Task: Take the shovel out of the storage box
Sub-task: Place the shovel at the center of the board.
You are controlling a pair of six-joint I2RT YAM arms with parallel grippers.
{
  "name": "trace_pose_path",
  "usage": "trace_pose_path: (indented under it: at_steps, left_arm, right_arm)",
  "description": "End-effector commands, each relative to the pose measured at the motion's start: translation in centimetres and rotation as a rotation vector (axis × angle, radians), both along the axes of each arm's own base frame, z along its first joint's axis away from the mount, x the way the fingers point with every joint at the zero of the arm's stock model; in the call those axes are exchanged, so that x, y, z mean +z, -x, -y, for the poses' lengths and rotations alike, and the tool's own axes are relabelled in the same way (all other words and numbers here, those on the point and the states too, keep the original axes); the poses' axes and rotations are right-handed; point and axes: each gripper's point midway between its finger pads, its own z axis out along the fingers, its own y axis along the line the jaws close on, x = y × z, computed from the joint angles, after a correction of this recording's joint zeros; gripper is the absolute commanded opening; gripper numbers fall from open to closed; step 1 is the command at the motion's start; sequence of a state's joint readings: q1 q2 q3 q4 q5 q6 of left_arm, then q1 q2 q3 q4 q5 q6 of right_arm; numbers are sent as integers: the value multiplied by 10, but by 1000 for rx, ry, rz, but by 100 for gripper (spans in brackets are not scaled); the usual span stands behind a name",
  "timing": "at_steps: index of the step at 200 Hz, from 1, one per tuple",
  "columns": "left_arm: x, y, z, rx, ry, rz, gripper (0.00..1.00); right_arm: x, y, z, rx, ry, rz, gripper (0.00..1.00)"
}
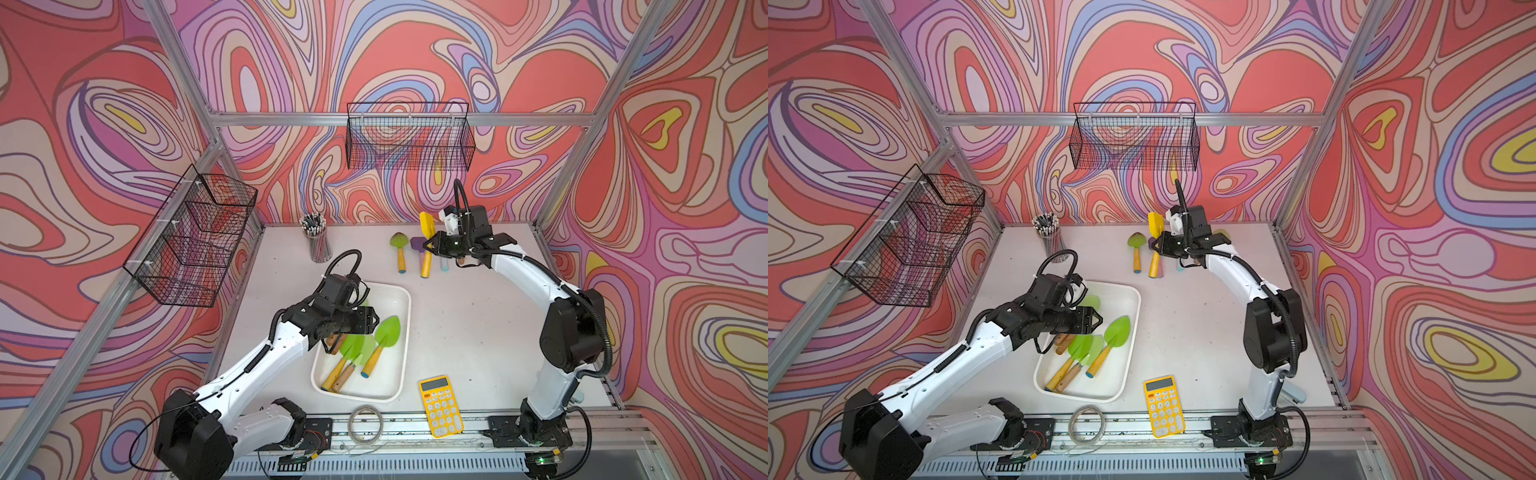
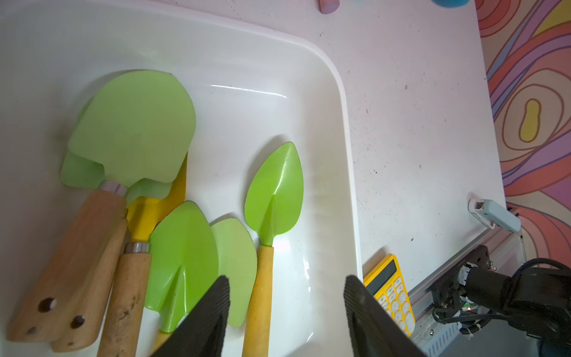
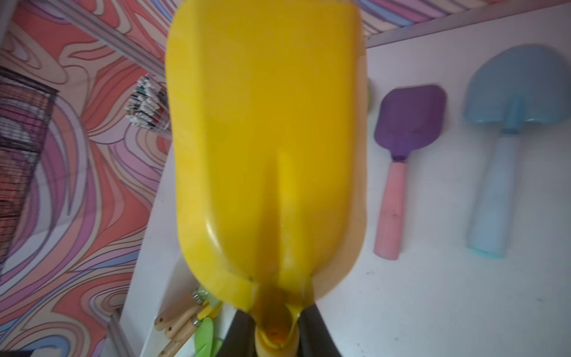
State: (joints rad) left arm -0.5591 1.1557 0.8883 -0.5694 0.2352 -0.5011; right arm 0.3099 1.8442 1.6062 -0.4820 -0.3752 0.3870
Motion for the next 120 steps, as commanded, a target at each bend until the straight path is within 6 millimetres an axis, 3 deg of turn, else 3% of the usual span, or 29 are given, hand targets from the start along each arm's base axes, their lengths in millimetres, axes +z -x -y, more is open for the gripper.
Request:
trace_pose_path:
  at_steps: [1, 41, 75, 120]
  left_arm:
    - [-13, 10, -10, 5, -74, -20, 62]
    - [-18, 18, -14, 8, -83, -27, 62]
    - [-24, 23, -16, 11, -81, -38, 62]
    - [-32, 24, -13, 9, -68, -50, 62]
  right_arm:
    - [-33, -12, 48, -114, 277, -42, 3]
    - [-56, -29, 106, -276, 448, -89, 3]
    - [-63, -34, 142, -371, 489, -108, 3]
    - [-85, -47, 209, -540, 480, -160, 3]
